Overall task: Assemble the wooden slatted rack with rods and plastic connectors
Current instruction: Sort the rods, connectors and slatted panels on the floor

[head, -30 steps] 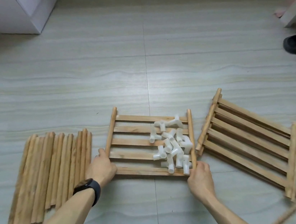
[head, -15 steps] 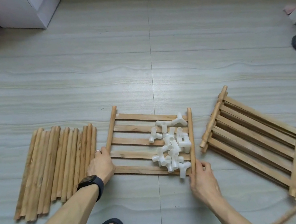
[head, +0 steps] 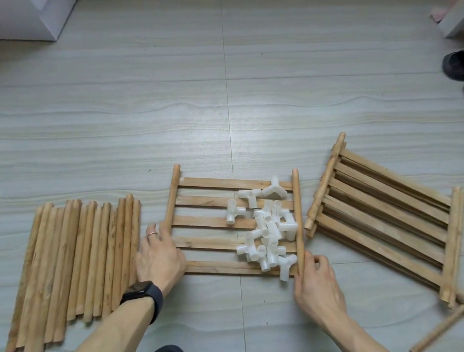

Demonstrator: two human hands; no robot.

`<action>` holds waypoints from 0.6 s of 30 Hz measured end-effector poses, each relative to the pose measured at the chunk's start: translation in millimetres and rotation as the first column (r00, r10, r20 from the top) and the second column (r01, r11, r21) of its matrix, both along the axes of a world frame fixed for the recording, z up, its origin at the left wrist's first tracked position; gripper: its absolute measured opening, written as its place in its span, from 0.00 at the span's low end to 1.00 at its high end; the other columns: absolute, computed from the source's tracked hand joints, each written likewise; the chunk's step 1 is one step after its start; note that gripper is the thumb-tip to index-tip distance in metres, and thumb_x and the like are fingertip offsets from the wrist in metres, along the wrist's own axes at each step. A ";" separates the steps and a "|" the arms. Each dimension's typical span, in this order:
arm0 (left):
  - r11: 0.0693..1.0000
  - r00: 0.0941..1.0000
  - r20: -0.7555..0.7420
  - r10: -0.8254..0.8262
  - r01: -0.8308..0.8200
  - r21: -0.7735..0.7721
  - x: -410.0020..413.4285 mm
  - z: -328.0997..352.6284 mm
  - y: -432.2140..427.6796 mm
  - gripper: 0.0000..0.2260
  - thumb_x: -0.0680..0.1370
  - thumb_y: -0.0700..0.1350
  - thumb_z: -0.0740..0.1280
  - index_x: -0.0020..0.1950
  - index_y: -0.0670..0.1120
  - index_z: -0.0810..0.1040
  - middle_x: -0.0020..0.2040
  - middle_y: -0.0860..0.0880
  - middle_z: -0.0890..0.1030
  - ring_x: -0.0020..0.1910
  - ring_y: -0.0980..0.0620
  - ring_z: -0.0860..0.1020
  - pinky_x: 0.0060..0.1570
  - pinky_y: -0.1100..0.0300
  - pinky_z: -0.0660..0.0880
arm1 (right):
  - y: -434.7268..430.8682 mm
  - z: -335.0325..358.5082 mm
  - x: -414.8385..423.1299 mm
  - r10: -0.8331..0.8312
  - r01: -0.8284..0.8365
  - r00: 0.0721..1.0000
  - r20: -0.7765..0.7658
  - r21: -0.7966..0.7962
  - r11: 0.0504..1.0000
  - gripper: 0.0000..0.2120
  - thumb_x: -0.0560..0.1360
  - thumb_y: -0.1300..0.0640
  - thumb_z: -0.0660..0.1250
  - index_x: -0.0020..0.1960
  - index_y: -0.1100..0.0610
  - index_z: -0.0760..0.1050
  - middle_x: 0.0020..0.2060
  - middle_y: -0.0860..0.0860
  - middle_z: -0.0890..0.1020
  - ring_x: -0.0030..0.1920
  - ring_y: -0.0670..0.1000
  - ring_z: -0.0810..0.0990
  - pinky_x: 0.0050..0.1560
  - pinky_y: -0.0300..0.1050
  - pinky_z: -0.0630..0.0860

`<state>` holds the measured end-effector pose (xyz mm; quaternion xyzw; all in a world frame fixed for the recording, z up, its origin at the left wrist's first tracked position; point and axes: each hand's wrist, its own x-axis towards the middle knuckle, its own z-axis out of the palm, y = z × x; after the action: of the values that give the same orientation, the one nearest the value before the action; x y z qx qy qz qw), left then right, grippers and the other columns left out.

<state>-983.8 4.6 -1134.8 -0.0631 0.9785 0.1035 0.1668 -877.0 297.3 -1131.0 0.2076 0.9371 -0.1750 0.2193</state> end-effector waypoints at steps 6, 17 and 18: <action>0.845 0.842 0.089 -0.532 0.519 0.130 -21.5 16.2 60.8 0.49 0.70 0.73 0.67 0.82 0.59 0.43 0.82 0.45 0.38 0.81 0.38 0.40 0.78 0.37 0.47 | -0.8 20.2 -16.0 0.260 -0.255 0.960 -0.103 0.059 0.965 0.47 0.73 0.38 0.67 0.82 0.48 0.44 0.80 0.53 0.51 0.71 0.57 0.67 0.67 0.52 0.72; 0.702 0.694 0.128 -0.709 0.711 0.034 -40.1 -8.5 107.8 0.42 0.73 0.69 0.66 0.81 0.55 0.52 0.81 0.45 0.55 0.72 0.38 0.64 0.68 0.43 0.69 | -4.7 19.2 -89.5 0.425 -0.438 0.882 0.203 0.020 0.899 0.62 0.67 0.27 0.70 0.80 0.44 0.28 0.79 0.61 0.33 0.65 0.67 0.77 0.61 0.57 0.77; 0.701 0.694 0.110 -0.712 0.711 0.051 -35.6 -8.6 108.3 0.40 0.75 0.67 0.65 0.80 0.53 0.54 0.80 0.45 0.58 0.70 0.39 0.65 0.66 0.45 0.69 | -8.1 17.9 -89.6 0.430 -0.442 0.877 0.212 0.008 0.897 0.61 0.68 0.29 0.71 0.81 0.46 0.30 0.79 0.62 0.34 0.67 0.68 0.75 0.64 0.58 0.75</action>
<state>-1019.4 112.8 -1143.4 0.3145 0.9145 0.0292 0.2530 -966.6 289.2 -1113.1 0.0143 0.9366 -0.0722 0.3425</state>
